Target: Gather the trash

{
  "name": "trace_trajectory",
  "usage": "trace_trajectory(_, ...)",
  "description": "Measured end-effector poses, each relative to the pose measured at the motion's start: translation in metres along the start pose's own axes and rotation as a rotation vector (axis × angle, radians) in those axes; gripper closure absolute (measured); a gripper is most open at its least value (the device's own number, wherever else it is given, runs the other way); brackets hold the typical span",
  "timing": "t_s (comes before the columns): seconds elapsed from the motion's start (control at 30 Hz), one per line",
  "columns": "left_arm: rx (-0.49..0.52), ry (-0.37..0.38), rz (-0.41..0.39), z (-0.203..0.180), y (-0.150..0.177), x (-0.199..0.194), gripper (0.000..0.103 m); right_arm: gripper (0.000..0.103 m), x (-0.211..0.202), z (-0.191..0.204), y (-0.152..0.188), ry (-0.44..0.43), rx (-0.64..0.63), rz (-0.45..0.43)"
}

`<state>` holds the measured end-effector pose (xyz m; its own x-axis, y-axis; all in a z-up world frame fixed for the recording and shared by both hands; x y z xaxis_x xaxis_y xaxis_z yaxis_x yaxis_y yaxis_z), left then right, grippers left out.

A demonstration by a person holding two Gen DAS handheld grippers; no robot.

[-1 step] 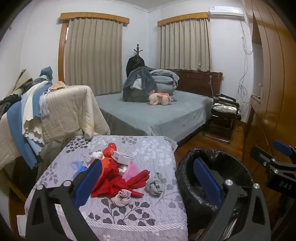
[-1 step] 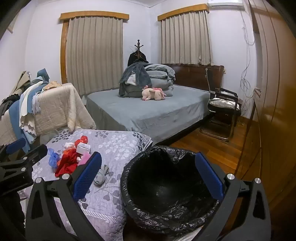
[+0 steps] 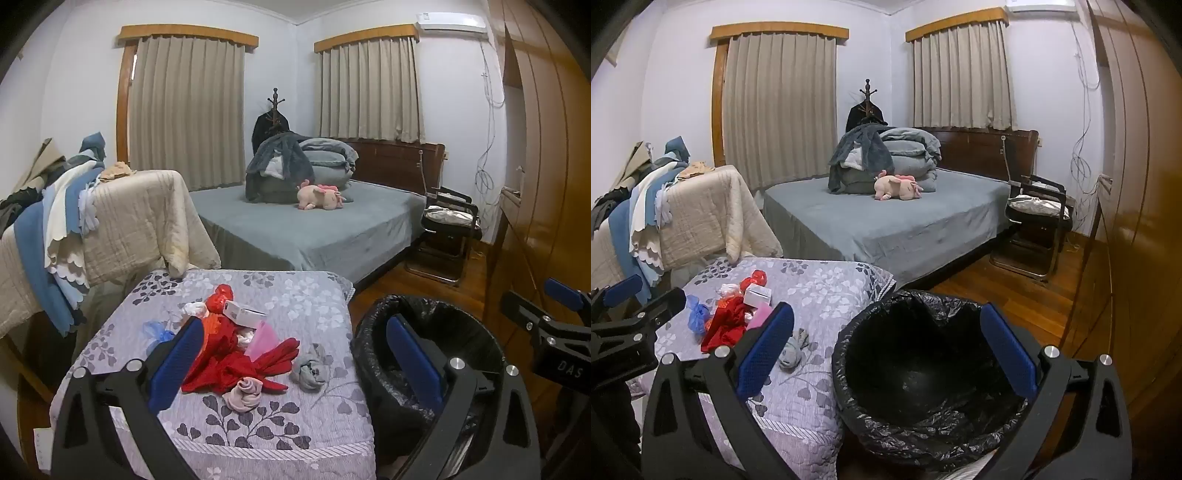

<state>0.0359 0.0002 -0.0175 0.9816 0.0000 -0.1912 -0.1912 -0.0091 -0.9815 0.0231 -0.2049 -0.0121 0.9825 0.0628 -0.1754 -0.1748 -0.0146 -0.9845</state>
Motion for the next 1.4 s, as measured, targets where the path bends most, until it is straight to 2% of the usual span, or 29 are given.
trace_trajectory(1.4, 0.009, -0.007, -0.002, 0.0030, 0.0003, -0.0011, 0.006, 0.005, 0.0003, 0.0012, 0.0027, -0.001, 0.007, -0.001)
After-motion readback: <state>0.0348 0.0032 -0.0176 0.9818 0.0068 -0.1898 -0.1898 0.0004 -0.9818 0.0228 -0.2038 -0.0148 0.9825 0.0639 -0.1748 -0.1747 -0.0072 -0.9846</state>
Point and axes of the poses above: each gripper's, at about its wrist camera, not at the fingertips, and x roughly the way its jaws point, z to its left, y to its underside, the point moved 4 cm from there along x, roughly the way its jaws point, and after that the axes turned 15 degrees about -z, right-handed, at the moved point
